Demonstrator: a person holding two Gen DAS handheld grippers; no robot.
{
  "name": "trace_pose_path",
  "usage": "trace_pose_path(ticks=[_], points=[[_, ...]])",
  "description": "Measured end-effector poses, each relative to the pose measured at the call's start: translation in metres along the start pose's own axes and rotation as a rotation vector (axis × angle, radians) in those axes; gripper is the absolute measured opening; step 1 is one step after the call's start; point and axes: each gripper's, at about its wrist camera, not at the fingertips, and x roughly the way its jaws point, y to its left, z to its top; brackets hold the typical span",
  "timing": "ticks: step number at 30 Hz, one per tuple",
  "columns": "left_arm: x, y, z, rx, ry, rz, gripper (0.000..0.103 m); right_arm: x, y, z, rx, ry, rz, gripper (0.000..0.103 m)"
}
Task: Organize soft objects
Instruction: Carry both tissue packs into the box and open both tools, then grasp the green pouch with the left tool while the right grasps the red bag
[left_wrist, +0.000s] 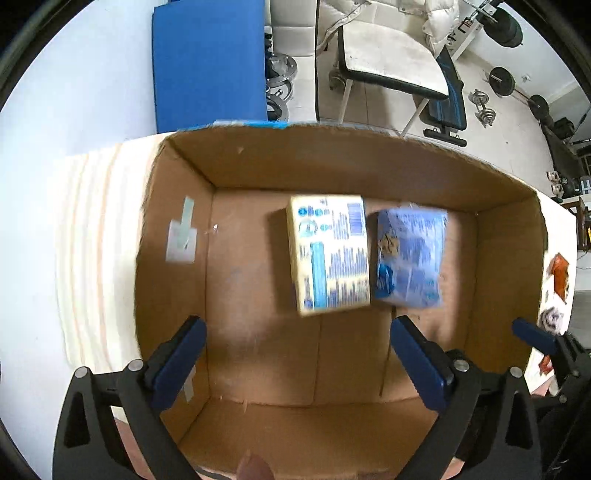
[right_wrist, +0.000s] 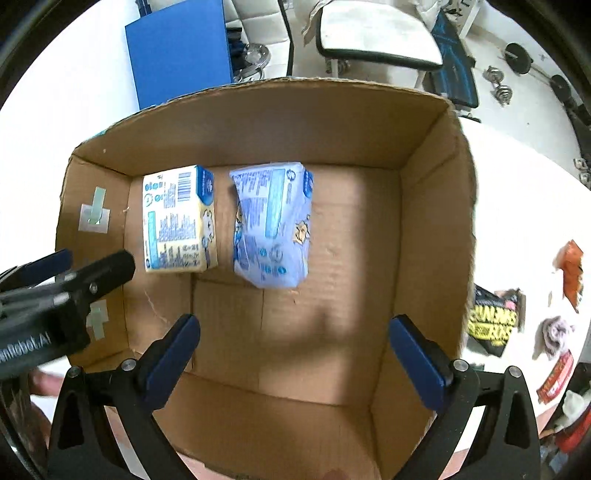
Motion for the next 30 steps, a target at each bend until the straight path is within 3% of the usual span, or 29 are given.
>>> trace_pose_path(ticks=[5,12,23,27,30], points=[[-0.018,0.002,-0.02,-0.001,-0.085,-0.022,0.102,-0.027,0.003,-0.027,-0.001,-0.073,-0.066,0.103],[-0.051,-0.001,-0.054,0.001,-0.185,-0.033,0.102,-0.07,0.005,-0.072,0.004,-0.171,-0.065,0.103],[-0.108,-0.012,-0.103,-0.006,-0.264,-0.042,0.102,-0.111,0.008,-0.124,-0.008,-0.245,0.021,0.103],[-0.128,-0.038,-0.108,0.006,-0.291,-0.078,0.102,-0.12,-0.014,-0.133,0.02,-0.244,0.087,0.103],[-0.138,-0.079,-0.107,0.058,-0.297,-0.105,0.102,-0.128,-0.051,-0.141,0.069,-0.249,0.102,0.103]])
